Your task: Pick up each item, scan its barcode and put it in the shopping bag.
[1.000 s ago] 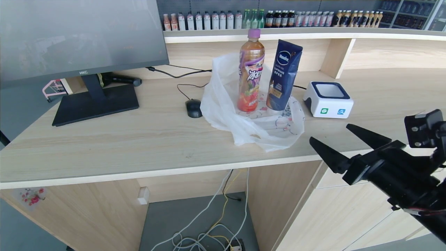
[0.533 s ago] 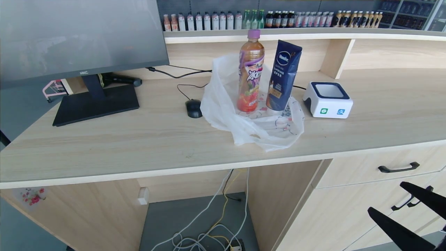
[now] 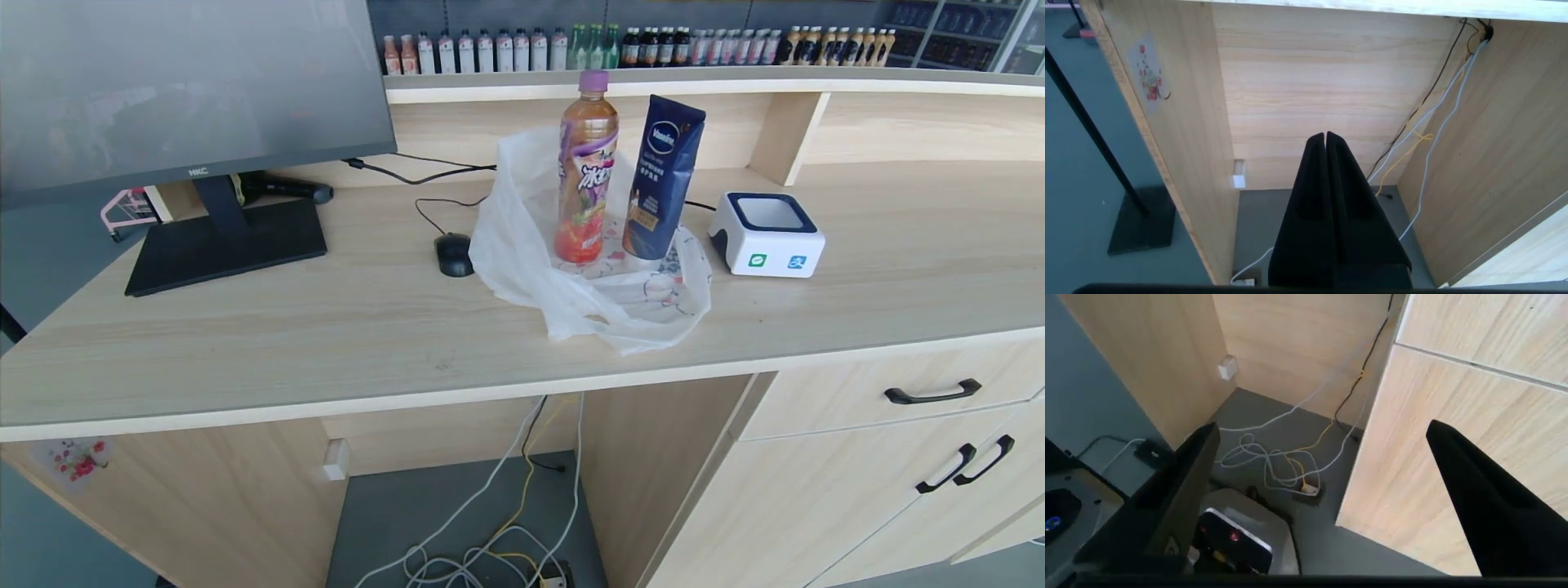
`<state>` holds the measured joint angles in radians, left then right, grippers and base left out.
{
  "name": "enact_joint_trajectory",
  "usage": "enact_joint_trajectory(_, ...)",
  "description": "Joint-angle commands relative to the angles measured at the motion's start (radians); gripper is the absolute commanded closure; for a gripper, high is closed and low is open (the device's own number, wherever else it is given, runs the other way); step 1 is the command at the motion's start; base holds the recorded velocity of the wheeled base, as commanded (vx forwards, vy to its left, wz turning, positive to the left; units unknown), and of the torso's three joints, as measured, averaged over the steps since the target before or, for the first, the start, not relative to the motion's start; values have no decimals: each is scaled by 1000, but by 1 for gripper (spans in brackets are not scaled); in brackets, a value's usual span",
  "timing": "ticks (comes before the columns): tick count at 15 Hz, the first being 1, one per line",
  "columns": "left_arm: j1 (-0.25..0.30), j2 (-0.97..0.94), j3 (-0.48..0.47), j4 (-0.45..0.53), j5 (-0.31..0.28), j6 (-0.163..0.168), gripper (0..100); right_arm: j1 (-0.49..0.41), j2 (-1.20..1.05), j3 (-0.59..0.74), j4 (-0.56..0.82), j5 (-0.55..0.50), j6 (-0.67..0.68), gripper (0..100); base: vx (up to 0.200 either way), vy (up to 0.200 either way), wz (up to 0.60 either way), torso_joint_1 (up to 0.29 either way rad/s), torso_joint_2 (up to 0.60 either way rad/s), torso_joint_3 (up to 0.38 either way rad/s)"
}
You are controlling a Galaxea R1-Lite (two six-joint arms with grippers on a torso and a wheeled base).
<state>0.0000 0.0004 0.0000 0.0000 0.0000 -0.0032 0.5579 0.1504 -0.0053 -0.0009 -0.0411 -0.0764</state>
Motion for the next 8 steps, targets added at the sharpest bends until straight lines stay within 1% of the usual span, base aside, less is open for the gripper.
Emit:
enact_joint_trajectory(1,0,0,0,0,0,0,100,-108,-14,2,1,1,0,0,0,0,0,0,0,0)
enact_joint_trajectory(2,0,0,0,0,0,0,100,-286,47,2,1,1,0,0,0,0,0,0,0,0)
enact_joint_trajectory(3,0,0,0,0,0,0,100,-375,64,2,-1,3,0,0,0,0,0,0,0,0)
enact_joint_trajectory(4,0,0,0,0,0,0,100,-406,61,4,-1,3,0,0,0,0,0,0,0,0)
enact_joint_trajectory(5,0,0,0,0,0,-1,100,-455,8,2,-1,3,0,0,0,0,0,0,0,0)
enact_joint_trajectory(6,0,0,0,0,0,-1,100,-463,-49,4,-1,3,1,0,0,0,0,0,0,0)
enact_joint_trajectory(8,0,0,0,0,0,-1,100,-466,-58,4,1,1,18,0,0,0,0,0,0,0)
